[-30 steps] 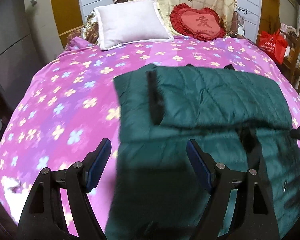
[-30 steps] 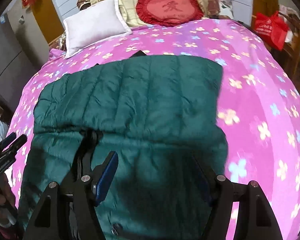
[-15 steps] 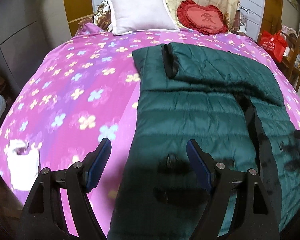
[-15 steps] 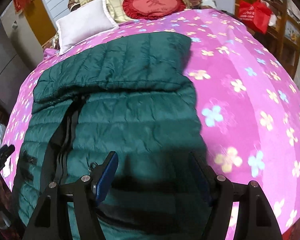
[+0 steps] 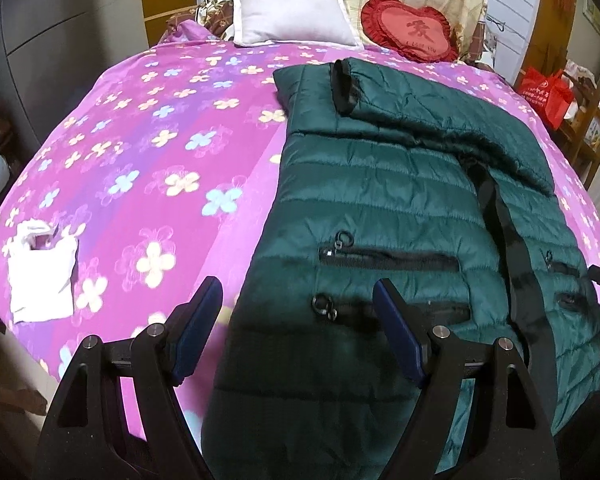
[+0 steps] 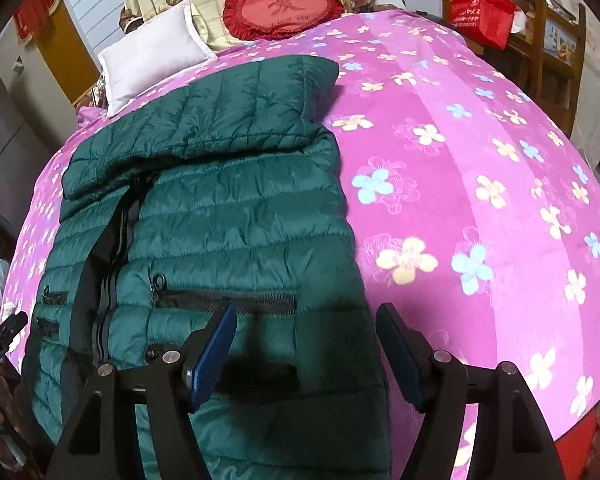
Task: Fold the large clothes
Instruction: 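Open both tools and lift them off the side-folded green jacket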
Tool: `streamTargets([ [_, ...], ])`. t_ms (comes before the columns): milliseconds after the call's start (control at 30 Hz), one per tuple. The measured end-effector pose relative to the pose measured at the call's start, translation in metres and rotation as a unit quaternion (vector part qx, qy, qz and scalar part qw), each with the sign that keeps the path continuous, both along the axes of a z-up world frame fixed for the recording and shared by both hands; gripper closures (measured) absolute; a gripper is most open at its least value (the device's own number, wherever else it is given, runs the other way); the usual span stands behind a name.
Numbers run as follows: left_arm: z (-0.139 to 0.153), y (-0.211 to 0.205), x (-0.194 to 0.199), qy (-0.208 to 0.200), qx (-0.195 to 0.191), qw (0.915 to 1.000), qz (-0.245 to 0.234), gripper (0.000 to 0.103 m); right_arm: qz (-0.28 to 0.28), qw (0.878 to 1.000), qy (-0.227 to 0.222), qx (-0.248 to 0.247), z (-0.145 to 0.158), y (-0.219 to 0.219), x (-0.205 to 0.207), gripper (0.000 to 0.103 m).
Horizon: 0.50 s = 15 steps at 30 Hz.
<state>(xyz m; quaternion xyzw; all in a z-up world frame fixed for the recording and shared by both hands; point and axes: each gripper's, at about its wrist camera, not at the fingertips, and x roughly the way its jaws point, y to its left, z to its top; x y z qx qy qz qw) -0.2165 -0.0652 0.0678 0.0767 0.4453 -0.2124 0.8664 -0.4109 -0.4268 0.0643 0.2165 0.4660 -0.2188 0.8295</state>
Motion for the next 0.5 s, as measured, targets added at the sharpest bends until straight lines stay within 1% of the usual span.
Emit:
streamTargets([
  [167, -0.002, 0.005, -0.006, 0.004, 0.002, 1.0, -0.001, 0.025, 0.008, 1.0, 0.008, 0.006, -0.006, 0.006, -0.006, 0.033],
  [500, -0.003, 0.014, -0.011, 0.005, 0.002, 1.0, 0.003, 0.025, 0.023, 0.999, 0.023, -0.006, -0.008, 0.016, -0.012, 0.033],
])
